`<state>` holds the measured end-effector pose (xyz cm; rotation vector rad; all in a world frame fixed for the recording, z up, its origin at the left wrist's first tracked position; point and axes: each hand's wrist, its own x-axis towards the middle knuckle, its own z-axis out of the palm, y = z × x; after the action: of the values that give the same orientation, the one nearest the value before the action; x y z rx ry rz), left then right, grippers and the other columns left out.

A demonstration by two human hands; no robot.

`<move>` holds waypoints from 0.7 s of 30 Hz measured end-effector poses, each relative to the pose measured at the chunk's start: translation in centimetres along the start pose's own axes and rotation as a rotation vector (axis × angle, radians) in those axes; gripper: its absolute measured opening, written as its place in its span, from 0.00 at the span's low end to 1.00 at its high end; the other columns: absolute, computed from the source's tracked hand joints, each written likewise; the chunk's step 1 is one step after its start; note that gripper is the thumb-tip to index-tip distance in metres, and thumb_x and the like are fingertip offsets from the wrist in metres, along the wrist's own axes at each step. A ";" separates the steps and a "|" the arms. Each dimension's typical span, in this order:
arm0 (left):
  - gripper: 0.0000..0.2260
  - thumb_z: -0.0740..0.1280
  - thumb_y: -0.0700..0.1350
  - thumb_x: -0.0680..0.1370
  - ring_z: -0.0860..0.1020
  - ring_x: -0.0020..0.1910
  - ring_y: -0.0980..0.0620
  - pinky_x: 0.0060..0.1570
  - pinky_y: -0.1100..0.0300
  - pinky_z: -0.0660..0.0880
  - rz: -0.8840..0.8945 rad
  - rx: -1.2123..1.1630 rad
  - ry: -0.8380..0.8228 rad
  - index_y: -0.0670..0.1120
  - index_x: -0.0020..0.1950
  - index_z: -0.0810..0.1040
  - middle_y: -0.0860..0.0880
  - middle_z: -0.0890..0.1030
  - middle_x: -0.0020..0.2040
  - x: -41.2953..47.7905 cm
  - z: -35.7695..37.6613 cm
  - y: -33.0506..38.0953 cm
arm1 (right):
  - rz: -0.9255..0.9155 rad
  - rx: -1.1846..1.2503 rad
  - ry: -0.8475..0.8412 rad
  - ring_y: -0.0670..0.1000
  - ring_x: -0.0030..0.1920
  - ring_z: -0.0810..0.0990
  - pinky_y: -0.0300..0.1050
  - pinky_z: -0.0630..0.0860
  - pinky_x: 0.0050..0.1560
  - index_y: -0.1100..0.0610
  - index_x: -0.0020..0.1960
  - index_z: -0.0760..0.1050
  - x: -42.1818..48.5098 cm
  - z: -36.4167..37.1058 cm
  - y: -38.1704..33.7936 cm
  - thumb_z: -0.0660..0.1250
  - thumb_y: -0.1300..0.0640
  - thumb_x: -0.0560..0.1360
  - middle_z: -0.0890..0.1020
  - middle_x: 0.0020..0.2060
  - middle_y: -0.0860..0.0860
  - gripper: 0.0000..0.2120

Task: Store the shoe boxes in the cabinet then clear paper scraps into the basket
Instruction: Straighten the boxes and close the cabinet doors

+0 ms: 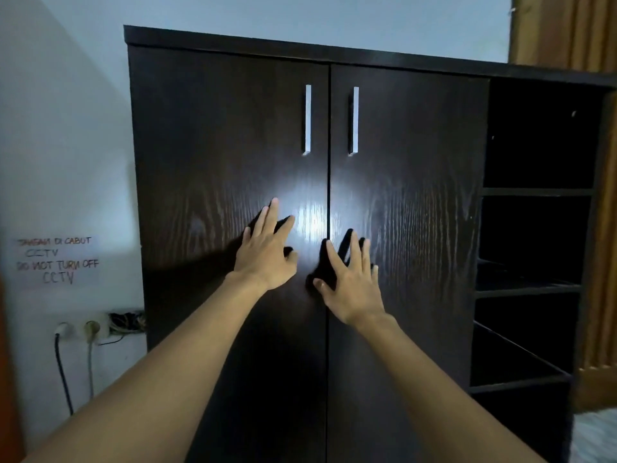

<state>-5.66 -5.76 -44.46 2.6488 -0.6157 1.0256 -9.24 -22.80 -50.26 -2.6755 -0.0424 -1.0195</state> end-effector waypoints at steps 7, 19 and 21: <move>0.31 0.62 0.52 0.79 0.36 0.78 0.48 0.76 0.45 0.45 0.031 0.034 0.069 0.54 0.80 0.51 0.47 0.35 0.79 -0.3 1.5 0.2 | -0.018 0.041 -0.037 0.54 0.79 0.36 0.63 0.54 0.77 0.42 0.80 0.47 -0.1 0.0 1.6 0.60 0.43 0.81 0.38 0.80 0.49 0.33; 0.19 0.65 0.53 0.79 0.74 0.66 0.51 0.64 0.57 0.71 0.032 -0.731 -0.274 0.52 0.70 0.73 0.51 0.76 0.67 -11.4 7.7 9.6 | 0.305 0.066 -0.060 0.46 0.71 0.69 0.47 0.70 0.67 0.44 0.75 0.64 -17.0 -4.0 7.9 0.61 0.38 0.79 0.69 0.72 0.42 0.26; 0.18 0.66 0.52 0.79 0.74 0.65 0.51 0.61 0.62 0.68 0.067 -0.798 -0.370 0.51 0.68 0.75 0.50 0.78 0.65 -14.1 10.1 11.5 | 0.402 0.020 -0.087 0.47 0.69 0.72 0.46 0.70 0.65 0.43 0.75 0.64 -21.2 -3.9 9.3 0.60 0.37 0.79 0.70 0.72 0.43 0.26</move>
<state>-14.45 -15.35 -60.65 2.0914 -0.9485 0.1949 -26.58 -31.29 -63.68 -2.5590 0.4467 -0.7693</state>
